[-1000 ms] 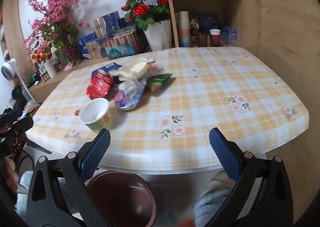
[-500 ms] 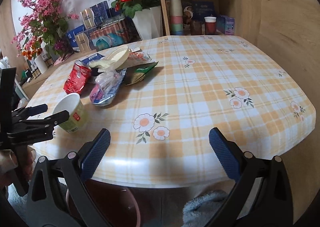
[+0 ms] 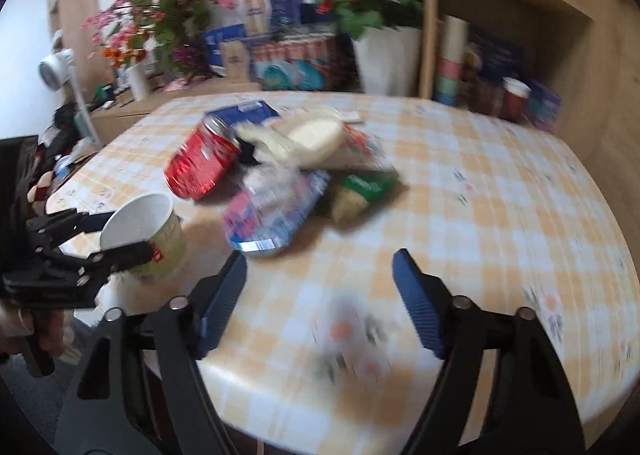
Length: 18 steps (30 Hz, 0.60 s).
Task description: Collect trash
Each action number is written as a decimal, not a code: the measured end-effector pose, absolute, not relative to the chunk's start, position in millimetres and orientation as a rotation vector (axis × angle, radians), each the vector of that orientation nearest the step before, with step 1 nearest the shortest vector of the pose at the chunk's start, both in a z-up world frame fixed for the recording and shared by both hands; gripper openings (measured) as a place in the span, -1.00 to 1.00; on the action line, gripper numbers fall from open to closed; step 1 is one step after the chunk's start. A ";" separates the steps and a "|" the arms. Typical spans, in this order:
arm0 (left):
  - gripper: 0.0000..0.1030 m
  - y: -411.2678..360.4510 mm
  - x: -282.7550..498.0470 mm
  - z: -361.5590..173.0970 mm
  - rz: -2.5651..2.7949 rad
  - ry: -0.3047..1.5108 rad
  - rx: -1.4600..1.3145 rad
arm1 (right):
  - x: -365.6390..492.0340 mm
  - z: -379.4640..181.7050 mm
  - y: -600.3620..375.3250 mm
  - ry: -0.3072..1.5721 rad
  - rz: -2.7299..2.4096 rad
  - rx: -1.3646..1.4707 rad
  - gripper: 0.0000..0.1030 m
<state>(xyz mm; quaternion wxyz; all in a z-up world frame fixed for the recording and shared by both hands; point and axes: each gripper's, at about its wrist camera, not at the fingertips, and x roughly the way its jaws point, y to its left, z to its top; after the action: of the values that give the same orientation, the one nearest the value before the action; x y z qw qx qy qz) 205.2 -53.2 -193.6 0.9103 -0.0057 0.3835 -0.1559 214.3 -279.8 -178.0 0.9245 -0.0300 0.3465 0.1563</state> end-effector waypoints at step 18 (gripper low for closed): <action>0.54 5.6 163.2 -160.4 -0.286 0.753 -0.095 | 282.6 -202.1 -222.6 0.837 0.386 -0.130 -0.13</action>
<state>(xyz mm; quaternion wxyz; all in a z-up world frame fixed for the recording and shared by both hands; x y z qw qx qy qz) 163.2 5.6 -160.4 0.9189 -0.0462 0.3662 -0.1389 282.6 -222.6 -202.1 0.8936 -0.0628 0.4036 0.1861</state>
